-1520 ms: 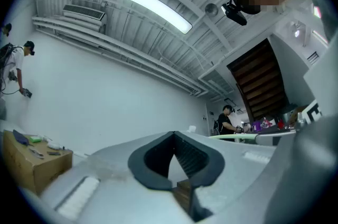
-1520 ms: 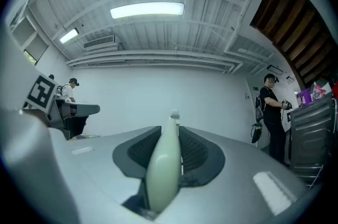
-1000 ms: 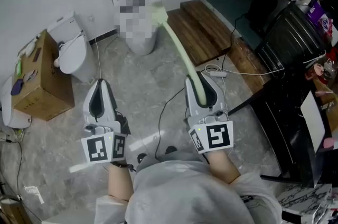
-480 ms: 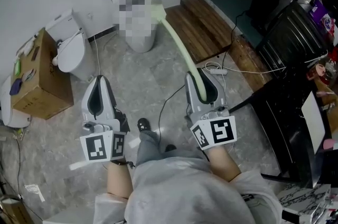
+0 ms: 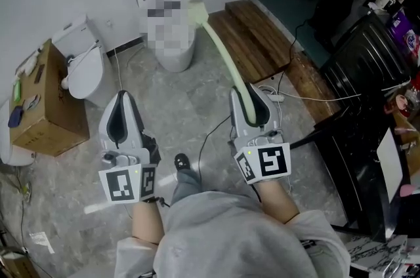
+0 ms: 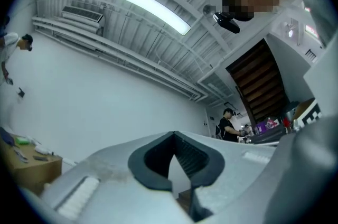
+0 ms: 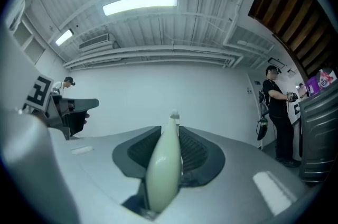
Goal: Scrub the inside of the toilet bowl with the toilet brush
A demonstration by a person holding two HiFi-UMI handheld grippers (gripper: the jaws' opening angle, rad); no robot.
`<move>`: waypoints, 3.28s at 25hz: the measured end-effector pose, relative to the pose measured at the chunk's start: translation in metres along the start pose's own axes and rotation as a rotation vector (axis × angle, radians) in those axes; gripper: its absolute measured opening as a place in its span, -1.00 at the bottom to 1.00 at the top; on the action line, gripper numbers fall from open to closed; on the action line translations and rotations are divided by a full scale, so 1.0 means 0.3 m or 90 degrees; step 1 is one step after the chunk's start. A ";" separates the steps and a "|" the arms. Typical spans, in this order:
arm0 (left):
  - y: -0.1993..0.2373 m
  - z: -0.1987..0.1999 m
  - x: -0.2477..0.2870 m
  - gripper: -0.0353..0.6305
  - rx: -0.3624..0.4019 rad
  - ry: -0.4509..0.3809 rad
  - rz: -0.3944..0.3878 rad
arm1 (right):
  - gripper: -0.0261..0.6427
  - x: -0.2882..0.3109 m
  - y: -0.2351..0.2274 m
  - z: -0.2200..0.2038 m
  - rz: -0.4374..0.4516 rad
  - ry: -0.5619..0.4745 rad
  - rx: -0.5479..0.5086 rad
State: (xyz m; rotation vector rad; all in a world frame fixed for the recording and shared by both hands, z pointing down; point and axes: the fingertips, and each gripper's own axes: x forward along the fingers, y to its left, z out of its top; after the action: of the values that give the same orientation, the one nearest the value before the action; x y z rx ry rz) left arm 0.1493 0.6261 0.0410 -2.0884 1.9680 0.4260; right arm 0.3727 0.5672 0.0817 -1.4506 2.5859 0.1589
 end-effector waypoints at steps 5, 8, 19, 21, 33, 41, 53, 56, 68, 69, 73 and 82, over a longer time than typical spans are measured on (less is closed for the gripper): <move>0.117 -0.096 0.163 -0.88 -0.027 0.051 -0.022 | -0.61 0.199 0.003 -0.030 -0.022 0.001 -0.002; 0.210 -0.137 0.249 -0.88 -0.019 0.067 -0.026 | -0.61 0.322 0.011 -0.042 -0.026 0.001 0.007; 0.475 -0.226 0.477 -0.88 -0.029 0.052 -0.049 | -0.61 0.672 0.078 -0.131 -0.035 0.005 0.029; 0.509 -0.237 0.505 -0.88 -0.026 0.049 -0.050 | -0.61 0.714 0.088 -0.147 -0.041 0.009 0.031; 0.624 -0.342 0.659 -0.88 -0.032 0.067 -0.042 | -0.61 0.883 0.079 -0.185 -0.054 0.010 0.026; 0.696 -0.394 0.807 -0.88 -0.006 0.066 -0.019 | -0.61 1.080 0.024 -0.234 -0.035 0.009 0.033; 0.797 -0.475 1.174 -0.88 -0.012 0.047 0.009 | -0.61 1.480 -0.107 -0.274 0.001 0.010 0.038; 0.803 -0.494 1.258 -0.88 -0.014 0.038 0.014 | -0.61 1.561 -0.158 -0.287 0.004 0.011 0.048; 0.789 -0.621 1.536 -0.88 -0.006 0.030 0.036 | -0.61 1.824 -0.324 -0.375 0.058 0.013 0.089; 0.792 -0.633 1.548 -0.88 -0.006 0.032 0.038 | -0.61 1.842 -0.330 -0.386 0.062 0.015 0.092; 0.814 -0.680 1.583 -0.88 -0.007 0.043 0.046 | -0.61 1.914 -0.347 -0.446 0.063 0.037 0.092; 0.919 -0.781 1.733 -0.88 -0.020 0.057 0.037 | -0.61 2.098 -0.356 -0.586 0.046 0.097 0.069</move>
State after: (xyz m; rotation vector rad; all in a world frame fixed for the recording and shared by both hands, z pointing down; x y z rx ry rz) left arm -0.0884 0.0399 0.0732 -2.1081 2.0900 0.3820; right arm 0.1249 -0.0451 0.1263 -1.3820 2.7209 -0.0850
